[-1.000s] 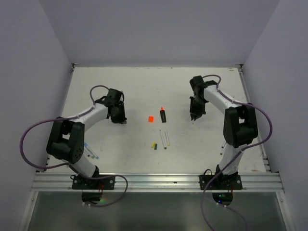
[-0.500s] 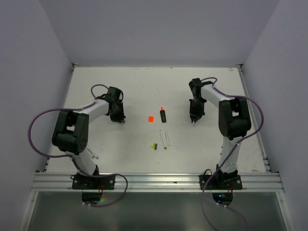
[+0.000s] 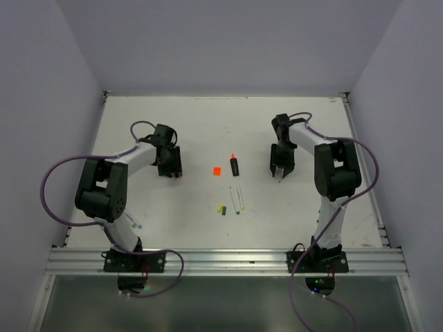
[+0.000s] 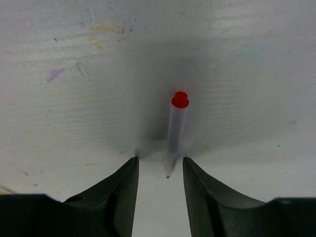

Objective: Open the pen caps

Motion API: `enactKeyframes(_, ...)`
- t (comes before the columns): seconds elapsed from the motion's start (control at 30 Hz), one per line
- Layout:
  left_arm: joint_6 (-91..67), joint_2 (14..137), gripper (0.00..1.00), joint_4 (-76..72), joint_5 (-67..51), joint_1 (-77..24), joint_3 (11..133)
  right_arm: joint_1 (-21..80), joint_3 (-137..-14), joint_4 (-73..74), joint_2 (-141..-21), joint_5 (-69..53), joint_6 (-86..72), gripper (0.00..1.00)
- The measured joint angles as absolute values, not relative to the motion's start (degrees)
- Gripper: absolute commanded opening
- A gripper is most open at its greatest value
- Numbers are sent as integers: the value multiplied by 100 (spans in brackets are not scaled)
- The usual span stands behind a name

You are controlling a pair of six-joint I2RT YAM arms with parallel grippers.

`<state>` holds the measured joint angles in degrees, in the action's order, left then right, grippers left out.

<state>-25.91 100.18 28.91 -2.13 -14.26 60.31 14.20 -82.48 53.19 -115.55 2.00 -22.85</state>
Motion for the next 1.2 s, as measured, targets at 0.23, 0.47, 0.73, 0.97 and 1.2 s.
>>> enactKeyframes(0.23,-2587,9968,60,2923,-91,-1424,6034,1420,-8239,5325,-11343,209,-2285,51)
enactKeyframes(0.47,-2580,9233,69,3155,130,-1424,6023,1352,-8543,5655,-10565,478,-2329,54)
enactKeyframes(0.73,-2447,7843,68,2915,200,-1608,5916,-508,-7638,5833,-8906,674,-2390,51)
enactKeyframes(0.97,-2440,7400,68,2700,-43,-1999,5288,-1984,-6748,5911,-8739,652,-2182,42)
enactKeyframes(1.2,-2440,7424,68,2571,-202,-2005,5118,-2067,-6624,5763,-8790,351,-1977,37)
